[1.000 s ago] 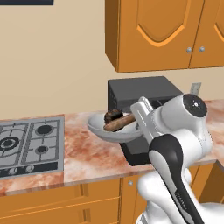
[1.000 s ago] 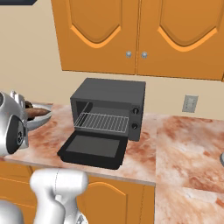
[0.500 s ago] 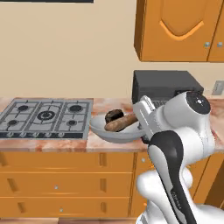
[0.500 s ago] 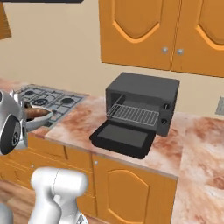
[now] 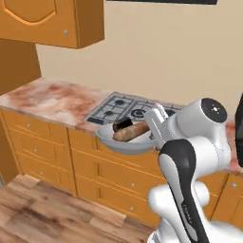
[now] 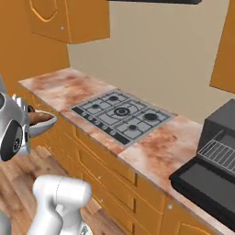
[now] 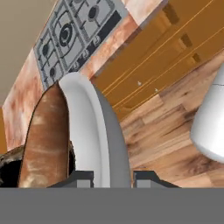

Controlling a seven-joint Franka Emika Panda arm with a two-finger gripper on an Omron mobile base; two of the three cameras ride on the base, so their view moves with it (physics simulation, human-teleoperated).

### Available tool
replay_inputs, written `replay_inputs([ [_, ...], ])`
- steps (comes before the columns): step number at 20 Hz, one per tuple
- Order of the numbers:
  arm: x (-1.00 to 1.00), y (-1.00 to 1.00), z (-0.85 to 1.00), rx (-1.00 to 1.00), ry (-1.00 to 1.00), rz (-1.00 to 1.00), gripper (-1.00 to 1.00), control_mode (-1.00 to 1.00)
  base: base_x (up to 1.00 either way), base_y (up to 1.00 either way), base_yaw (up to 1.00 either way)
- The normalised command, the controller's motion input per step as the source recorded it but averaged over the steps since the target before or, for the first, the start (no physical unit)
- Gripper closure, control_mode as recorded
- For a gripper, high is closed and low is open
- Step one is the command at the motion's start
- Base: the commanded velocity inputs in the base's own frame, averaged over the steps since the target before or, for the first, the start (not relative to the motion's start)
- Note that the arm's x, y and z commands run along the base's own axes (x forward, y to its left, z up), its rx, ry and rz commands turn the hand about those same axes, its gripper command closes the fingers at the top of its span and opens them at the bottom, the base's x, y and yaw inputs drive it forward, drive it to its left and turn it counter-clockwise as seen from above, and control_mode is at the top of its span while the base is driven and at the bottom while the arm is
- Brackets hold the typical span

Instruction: Pick up the heated bread from the toaster oven and place it in the bowl. Then move the bread bowl to the dining counter.

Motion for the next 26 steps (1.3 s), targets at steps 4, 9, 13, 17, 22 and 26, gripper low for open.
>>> replay_inputs([
  [4,0.00,0.00,0.00,0.00,0.00,0.00,1.00,1.00,0.02,0.69,0.75],
  [9,0.00,0.00,0.00,0.00,0.00,0.00,1.00,1.00,0.02,0.63,0.78],
  [13,0.00,0.00,0.00,0.00,0.00,0.00,1.00,1.00,0.17,0.51,0.78],
  [17,0.00,0.00,0.00,0.00,0.00,0.00,1.00,1.00,0.53,0.28,0.69],
  [22,0.00,0.00,0.00,0.00,0.00,0.00,1.00,1.00,1.00,-0.65,0.45],
  [26,0.00,0.00,0.00,0.00,0.00,0.00,1.00,1.00,1.00,-0.37,0.38],
])
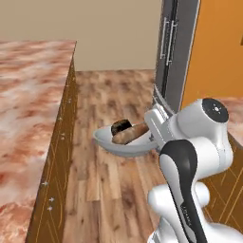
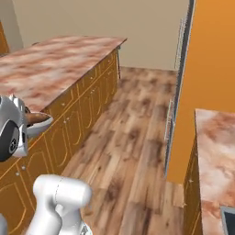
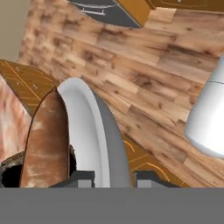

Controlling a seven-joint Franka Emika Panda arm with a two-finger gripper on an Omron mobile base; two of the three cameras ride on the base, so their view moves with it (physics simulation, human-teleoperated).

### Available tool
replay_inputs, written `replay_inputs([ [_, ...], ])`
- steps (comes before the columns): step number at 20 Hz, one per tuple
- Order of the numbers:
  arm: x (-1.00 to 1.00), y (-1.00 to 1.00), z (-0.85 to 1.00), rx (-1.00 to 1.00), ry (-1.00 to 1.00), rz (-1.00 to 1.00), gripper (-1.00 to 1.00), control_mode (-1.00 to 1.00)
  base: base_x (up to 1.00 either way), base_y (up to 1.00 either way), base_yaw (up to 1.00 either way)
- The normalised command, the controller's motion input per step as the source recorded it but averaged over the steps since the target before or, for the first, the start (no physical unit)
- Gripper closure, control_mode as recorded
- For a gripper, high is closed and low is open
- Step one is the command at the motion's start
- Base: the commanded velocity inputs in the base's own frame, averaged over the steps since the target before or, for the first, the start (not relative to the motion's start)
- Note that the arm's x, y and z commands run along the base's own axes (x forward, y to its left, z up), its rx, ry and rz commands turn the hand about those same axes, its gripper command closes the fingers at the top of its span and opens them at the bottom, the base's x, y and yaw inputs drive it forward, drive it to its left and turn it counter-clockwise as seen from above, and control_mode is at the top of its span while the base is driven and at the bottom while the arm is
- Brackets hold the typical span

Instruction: Pick up the heated bread from the toaster oven and place it in the bowl. Then move the bread bowl to the dining counter.

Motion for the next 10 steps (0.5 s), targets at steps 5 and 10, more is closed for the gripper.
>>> replay_inputs([
  [5,0.00,0.00,0.00,0.00,0.00,0.00,1.00,1.00,0.80,-0.16,0.82],
  [10,0.00,0.00,0.00,0.00,0.00,0.00,1.00,1.00,0.63,-0.19,0.85],
])
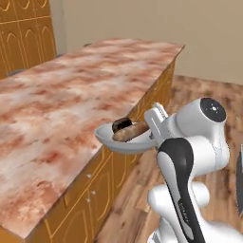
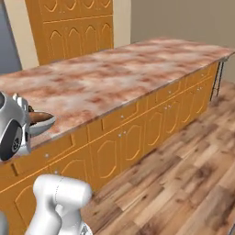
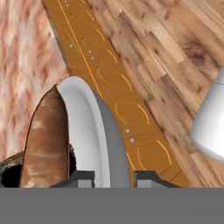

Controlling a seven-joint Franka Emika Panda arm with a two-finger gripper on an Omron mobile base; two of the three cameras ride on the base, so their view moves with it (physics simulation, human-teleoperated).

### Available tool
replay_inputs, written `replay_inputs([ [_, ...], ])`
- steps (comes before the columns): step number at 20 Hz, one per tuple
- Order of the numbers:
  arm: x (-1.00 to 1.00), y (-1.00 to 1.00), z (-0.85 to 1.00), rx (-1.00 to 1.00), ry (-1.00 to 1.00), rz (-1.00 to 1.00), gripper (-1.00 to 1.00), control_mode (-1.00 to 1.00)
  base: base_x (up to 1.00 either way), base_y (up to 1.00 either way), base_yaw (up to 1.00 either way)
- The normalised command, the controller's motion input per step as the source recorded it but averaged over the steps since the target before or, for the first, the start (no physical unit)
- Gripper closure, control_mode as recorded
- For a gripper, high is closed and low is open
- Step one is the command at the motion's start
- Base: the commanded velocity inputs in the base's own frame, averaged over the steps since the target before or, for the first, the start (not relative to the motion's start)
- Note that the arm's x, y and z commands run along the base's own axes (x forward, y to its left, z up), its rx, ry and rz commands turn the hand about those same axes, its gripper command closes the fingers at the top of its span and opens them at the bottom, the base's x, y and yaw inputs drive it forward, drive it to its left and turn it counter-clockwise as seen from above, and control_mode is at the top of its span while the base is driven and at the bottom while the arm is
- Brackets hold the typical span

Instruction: Pick up the heated bread from the toaster oven and place it in the bowl. Then move the bread bowl to the dining counter.

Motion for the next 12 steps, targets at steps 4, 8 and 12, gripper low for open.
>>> replay_inputs([
  [4,0.00,0.00,0.00,0.00,0.00,0.00,1.00,1.00,0.82,-0.28,0.78],
  [8,0.00,0.00,0.00,0.00,0.00,0.00,1.00,1.00,0.97,-0.59,0.64],
  [12,0.00,0.00,0.00,0.00,0.00,0.00,1.00,1.00,0.99,-0.52,0.36],
])
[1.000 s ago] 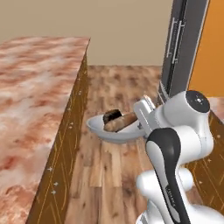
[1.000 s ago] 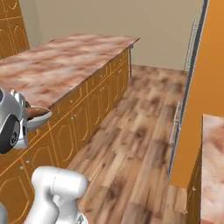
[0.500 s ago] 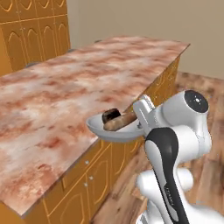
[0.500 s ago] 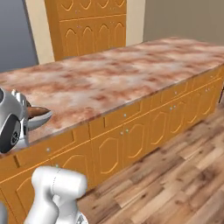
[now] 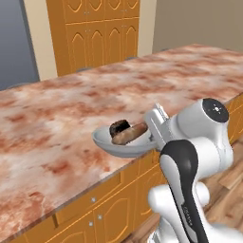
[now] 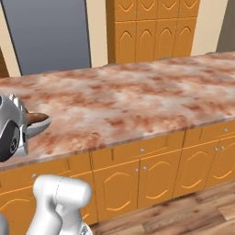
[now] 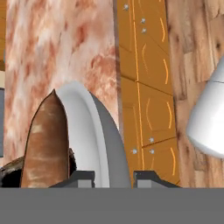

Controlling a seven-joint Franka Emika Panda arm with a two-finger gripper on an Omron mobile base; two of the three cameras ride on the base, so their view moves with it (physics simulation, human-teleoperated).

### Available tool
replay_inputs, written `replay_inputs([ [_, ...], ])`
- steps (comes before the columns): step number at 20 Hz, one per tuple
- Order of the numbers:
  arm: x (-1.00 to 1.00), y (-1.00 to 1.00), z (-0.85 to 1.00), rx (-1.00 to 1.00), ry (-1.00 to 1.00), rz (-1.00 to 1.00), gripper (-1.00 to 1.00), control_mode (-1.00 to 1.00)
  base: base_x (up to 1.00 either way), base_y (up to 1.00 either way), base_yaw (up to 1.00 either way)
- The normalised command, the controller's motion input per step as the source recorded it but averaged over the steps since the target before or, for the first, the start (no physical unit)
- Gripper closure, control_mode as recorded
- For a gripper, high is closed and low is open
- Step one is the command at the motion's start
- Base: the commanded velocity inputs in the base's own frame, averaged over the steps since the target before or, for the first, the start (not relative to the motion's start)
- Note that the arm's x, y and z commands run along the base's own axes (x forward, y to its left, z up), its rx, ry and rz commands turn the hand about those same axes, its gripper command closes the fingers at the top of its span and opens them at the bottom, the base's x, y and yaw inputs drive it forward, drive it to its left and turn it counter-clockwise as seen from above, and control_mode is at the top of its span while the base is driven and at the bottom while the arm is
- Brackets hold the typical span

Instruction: Pick up the heated bread from the toaster oven and place it in the bowl. Then move the bread bowl to the dining counter.

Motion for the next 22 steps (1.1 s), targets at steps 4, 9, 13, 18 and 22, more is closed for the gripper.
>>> replay_inputs([
  [4,1.00,0.05,-0.11,-0.03,-0.06,0.05,1.00,-1.00,0.00,0.00,0.00],
  [9,1.00,0.66,-0.31,-0.16,-0.01,0.00,1.00,-1.00,0.00,0.00,0.00],
  [13,0.85,0.58,-0.48,-0.06,0.00,0.01,1.00,-1.00,0.00,0.00,0.00],
  [18,0.98,0.17,-0.32,0.00,0.00,0.11,1.00,-1.00,0.00,0.00,0.00],
  [22,0.92,0.00,-0.63,-0.04,0.00,0.15,1.00,-1.00,0.00,0.00,0.00],
])
